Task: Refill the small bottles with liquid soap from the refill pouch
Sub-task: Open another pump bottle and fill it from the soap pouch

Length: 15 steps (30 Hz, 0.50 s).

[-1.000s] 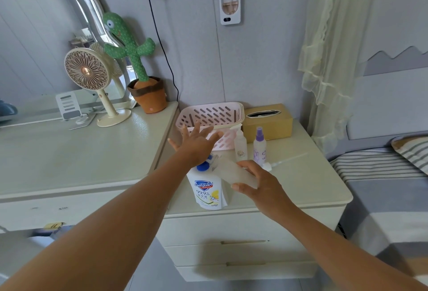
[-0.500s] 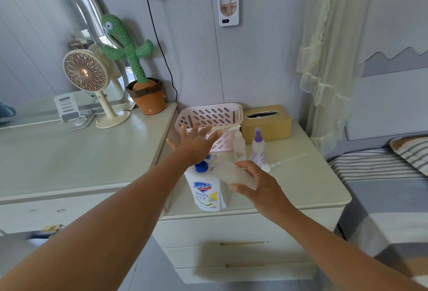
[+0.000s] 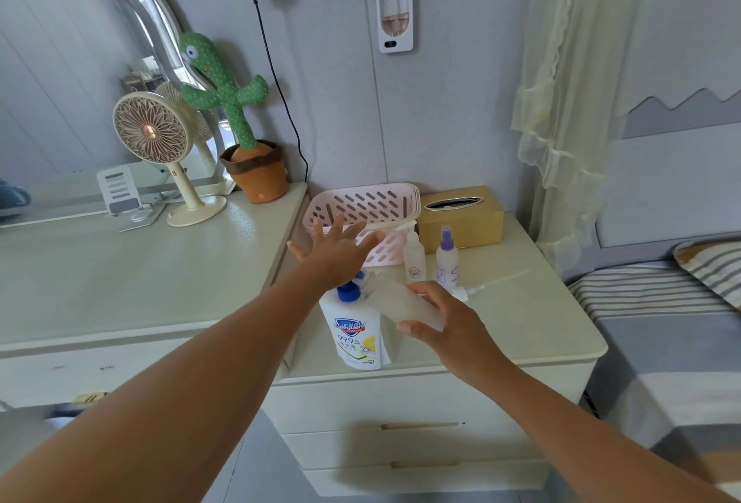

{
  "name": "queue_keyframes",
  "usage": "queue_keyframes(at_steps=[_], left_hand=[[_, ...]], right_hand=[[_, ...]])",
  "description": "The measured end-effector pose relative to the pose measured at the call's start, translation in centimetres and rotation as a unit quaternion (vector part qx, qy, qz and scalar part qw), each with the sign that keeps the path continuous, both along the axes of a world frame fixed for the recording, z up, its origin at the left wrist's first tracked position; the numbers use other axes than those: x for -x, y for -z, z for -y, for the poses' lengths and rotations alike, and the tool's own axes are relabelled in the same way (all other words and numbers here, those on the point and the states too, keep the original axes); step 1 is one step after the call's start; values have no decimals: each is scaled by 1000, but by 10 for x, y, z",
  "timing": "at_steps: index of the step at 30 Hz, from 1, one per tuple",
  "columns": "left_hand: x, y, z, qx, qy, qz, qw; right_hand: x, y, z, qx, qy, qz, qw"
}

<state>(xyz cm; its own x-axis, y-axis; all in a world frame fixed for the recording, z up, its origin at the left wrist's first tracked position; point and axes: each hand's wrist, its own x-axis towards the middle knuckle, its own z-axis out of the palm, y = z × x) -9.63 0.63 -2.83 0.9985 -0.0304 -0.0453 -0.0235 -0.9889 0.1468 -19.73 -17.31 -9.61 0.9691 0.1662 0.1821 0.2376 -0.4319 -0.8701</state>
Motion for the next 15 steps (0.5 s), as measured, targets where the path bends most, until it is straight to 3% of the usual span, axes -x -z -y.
queue_keyframes(at_steps=[15], left_hand=[[-3,3,0,6,-11,13,1000]], right_hand=[[-2,-3,1,-3,-10,-2,1000]])
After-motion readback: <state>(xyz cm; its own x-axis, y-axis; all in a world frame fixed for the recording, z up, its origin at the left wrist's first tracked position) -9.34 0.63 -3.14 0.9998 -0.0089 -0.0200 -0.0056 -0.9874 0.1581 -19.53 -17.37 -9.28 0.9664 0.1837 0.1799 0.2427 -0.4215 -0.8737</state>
